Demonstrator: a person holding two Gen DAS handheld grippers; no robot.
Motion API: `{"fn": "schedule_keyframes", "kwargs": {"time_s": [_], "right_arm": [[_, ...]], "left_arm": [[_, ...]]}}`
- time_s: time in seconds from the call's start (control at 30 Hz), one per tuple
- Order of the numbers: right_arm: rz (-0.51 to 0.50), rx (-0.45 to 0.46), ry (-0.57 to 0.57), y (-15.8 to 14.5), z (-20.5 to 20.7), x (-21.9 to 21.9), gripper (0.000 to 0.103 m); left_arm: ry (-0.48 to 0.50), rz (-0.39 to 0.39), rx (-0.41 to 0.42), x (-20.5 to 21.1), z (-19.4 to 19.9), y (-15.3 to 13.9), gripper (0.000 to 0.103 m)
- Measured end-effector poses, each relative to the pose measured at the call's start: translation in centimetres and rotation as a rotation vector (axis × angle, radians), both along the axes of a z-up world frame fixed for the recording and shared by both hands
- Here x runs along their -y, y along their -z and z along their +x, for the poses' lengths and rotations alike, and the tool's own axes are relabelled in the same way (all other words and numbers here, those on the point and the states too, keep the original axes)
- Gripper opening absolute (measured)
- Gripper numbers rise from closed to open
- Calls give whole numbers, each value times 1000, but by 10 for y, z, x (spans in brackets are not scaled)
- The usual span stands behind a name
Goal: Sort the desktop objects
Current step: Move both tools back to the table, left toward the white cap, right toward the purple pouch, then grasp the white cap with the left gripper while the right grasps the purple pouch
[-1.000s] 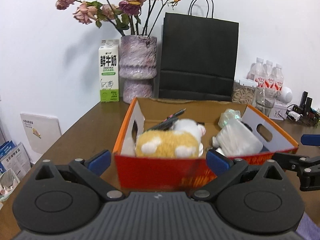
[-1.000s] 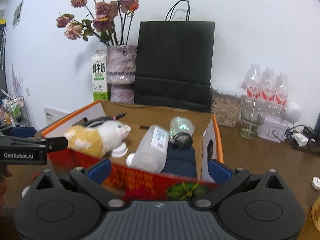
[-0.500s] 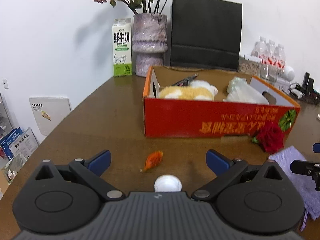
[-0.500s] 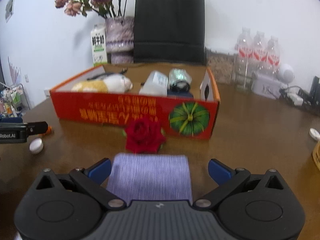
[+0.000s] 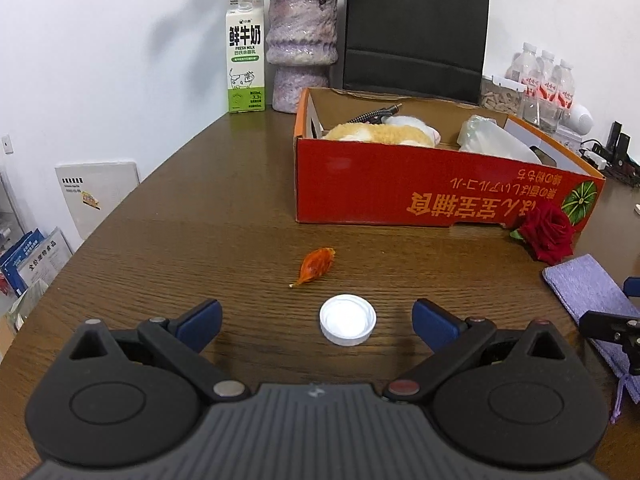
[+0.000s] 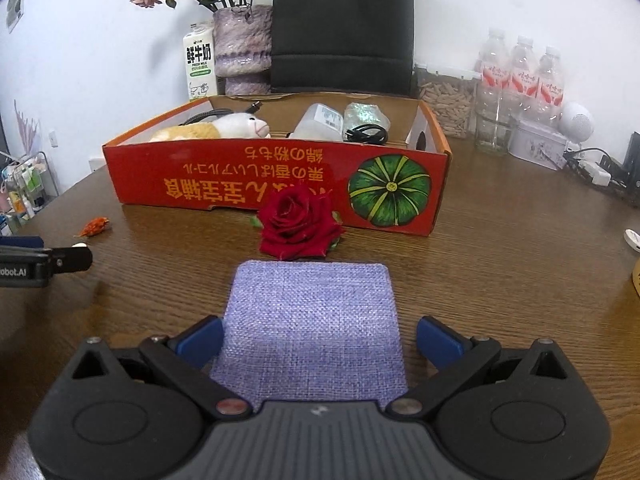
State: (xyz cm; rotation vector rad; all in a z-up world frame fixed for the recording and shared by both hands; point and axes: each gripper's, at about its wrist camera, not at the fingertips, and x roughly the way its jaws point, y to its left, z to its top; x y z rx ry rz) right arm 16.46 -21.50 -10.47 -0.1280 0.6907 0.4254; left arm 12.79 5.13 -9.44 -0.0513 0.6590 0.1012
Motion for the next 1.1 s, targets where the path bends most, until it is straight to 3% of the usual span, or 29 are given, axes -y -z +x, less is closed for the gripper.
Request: {"fn": "schedule_keyframes", "kwargs": {"time_s": [0.37,0.67,0.77,0.97,1.03,1.1], "right_arm": [[-8,0,11,0,0,-5,103],[-7,0,11,1,0,-4,103],[-3,0,13,1,1,-4,103],[16,21,33,-2,-1,-2,82],[20,31,18,-3,-3,-3,67],[27,40,4,-4,-5,-3,51]], "left_arm": [[15,20,-36,8,6,4,101],[65,23,-11,15,6,2,81],[76,21,1,16,5,2,65],[63,-3,20,11,3,0,36],[63,-6,23,10,3,0,29],[68,-6,23,10,3,0,29]]}}
